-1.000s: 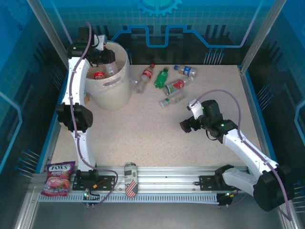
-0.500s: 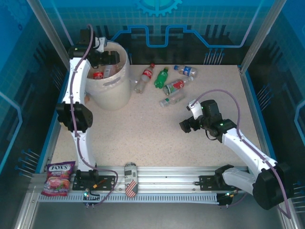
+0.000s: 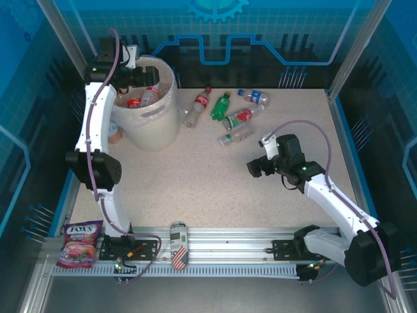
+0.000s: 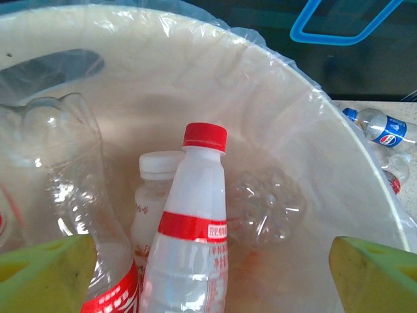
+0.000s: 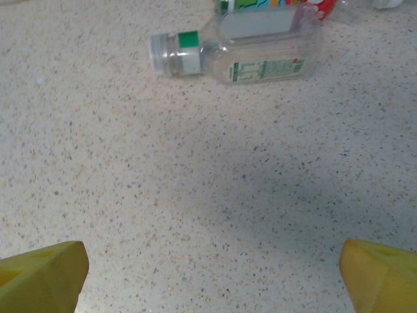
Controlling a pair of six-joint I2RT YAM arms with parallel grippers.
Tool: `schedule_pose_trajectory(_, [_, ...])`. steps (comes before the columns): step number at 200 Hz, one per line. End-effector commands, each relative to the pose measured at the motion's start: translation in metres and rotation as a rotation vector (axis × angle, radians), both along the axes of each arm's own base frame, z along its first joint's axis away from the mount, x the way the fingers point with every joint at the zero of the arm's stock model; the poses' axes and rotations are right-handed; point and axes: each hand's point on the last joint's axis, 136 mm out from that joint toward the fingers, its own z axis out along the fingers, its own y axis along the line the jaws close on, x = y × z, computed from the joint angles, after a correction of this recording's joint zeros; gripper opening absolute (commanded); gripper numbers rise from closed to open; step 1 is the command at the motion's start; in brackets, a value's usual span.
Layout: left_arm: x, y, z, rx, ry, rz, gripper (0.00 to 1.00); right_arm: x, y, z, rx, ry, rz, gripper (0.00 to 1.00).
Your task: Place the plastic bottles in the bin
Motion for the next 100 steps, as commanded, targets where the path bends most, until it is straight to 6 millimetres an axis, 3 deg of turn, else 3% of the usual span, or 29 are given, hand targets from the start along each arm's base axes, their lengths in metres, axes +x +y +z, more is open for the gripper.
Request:
schedule_pose_trajectory(1, [-0.021, -0.005, 0.041, 0.048, -0.115, -0.013, 0.93, 0.014, -0.007, 0.018, 0.057, -0.022, -0.087, 1.0])
schedule_pose_trajectory(55, [-0.084, -0.038, 0.093, 0.209, -0.241, -0.052, 0.93, 0.014, -0.031, 0.025, 0.148, -0.016, -0.213, 1.0])
schedule_pose_trajectory(78, [-0.117, -0.065, 0.116, 0.242, -0.306, -0.104, 0.93, 0.013, -0.04, 0.025, 0.181, -0.017, -0.25, 1.0])
schedule_pose_trajectory(100, [-0.138, -0.097, 0.117, 0.241, -0.31, -0.19, 0.92, 0.014, -0.043, 0.024, 0.196, -0.016, -0.265, 1.0])
